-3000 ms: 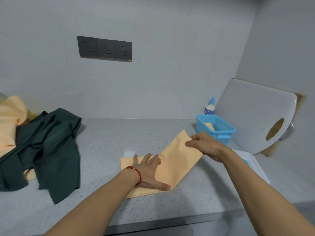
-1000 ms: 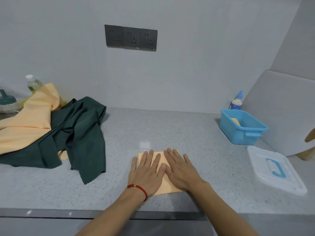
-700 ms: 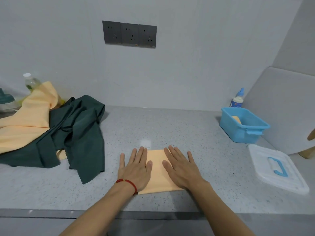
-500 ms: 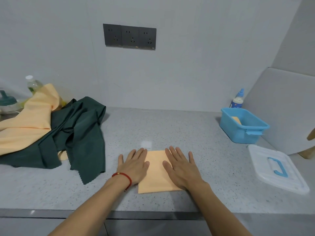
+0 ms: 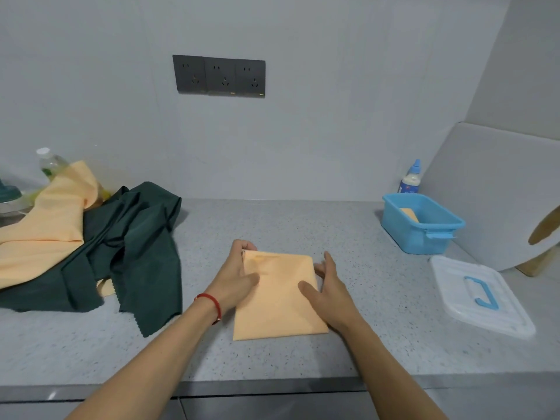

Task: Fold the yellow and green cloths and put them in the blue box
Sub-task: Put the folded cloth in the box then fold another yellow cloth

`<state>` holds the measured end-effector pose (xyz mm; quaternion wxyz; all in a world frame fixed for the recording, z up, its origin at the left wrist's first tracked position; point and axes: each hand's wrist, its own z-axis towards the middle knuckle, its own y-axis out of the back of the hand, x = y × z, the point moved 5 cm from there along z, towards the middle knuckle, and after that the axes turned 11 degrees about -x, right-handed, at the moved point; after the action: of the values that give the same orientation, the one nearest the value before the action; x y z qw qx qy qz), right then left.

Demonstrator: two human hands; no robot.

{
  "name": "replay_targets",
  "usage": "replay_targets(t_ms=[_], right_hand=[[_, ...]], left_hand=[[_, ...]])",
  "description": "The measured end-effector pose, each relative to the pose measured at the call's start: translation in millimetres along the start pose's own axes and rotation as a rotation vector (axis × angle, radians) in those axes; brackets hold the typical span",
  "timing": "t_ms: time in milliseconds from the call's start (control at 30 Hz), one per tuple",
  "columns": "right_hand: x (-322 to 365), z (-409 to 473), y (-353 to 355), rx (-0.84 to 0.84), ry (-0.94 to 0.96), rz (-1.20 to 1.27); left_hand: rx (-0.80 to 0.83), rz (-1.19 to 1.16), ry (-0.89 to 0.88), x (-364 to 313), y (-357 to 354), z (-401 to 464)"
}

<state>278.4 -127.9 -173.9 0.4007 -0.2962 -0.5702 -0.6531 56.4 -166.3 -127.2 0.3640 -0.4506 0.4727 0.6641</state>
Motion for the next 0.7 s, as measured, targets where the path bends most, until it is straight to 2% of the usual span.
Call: replay_targets(t_ms=[133,233,367,533,700], right_hand=[[-5.5,2.1,5.7,0.059,-0.096,0.226],[-4.1,1.9,6.6,0.077,-0.051,0.318],[-5.3,-0.4,10.3,0.023,-0.051,0.353],[-4.8,-1.4,11.6,0.030,-0.111,0.392],[-4.5,-1.6,13.1,0.036,-0.118,0.426]], left_hand=[[-0.013,-0.309,0.015,-3.1,5.2,2.6],[0.001,-0.379,0.133,7.3,5.7,6.3],[0.177,-0.474,0.352,32.5,-1.9,-3.7],[0.125,-0.223,0.181,32.3,2.1,-5.6],[0.128,-0.287,0.095,34.7,5.9,-5.7]])
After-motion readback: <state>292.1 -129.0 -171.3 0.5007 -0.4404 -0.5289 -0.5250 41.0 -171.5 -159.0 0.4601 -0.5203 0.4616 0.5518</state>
